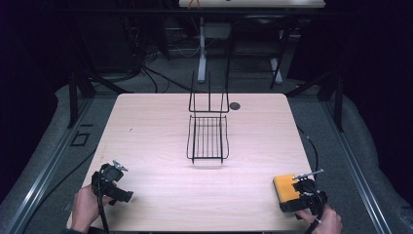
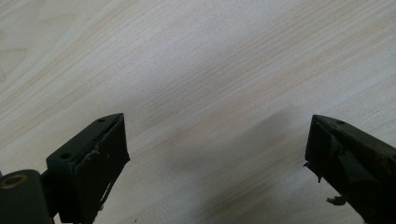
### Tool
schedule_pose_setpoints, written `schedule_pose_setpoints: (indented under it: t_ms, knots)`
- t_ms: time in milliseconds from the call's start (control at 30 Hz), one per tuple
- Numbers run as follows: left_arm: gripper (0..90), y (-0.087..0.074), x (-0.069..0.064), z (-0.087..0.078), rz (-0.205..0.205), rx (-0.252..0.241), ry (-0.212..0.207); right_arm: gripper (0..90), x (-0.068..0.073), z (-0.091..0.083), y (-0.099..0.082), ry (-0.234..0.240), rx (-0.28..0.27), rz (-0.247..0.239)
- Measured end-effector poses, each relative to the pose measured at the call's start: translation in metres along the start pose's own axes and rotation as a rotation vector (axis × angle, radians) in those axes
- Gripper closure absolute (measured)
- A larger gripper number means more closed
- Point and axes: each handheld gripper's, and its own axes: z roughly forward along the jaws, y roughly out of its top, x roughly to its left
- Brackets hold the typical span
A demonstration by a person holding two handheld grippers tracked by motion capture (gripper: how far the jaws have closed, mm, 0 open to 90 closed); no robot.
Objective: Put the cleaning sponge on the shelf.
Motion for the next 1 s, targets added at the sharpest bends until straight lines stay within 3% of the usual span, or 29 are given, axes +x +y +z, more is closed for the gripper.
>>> schedule_pose_setpoints:
  t_ms: [133,167,200,300,467,767,1000]
  knots:
    - [6.2,0.000,-0.001,0.000,0.002,-0.003,0.000,5.8,0.000,0.002,0.002,-0.007,0.033,0.002]
    - [6.2,0.000,0.000,0.000,0.002,0.004,0.000,7.2,0.003,0.003,0.002,0.000,0.038,0.034]
    - [6.2,0.000,0.000,0.000,0.001,0.004,0.001,9.0,0.001,0.002,0.003,-0.014,0.043,0.001]
    - [6.3,0.000,0.001,0.000,-0.001,0.000,0.000,12.3,0.003,0.006,0.005,-0.014,0.038,0.012]
    - [6.5,0.000,-0.001,0.000,0.000,-0.003,-0.002,16.6,0.007,0.011,0.006,-0.035,0.075,0.010]
    - [6.7,-0.001,0.000,-0.001,-0.003,-0.005,0.000,20.1,0.008,0.010,0.007,-0.045,0.081,0.026]
    - [7.2,-0.001,0.000,-0.001,-0.005,-0.008,-0.004,20.4,0.005,0.000,0.006,-0.046,0.031,0.023]
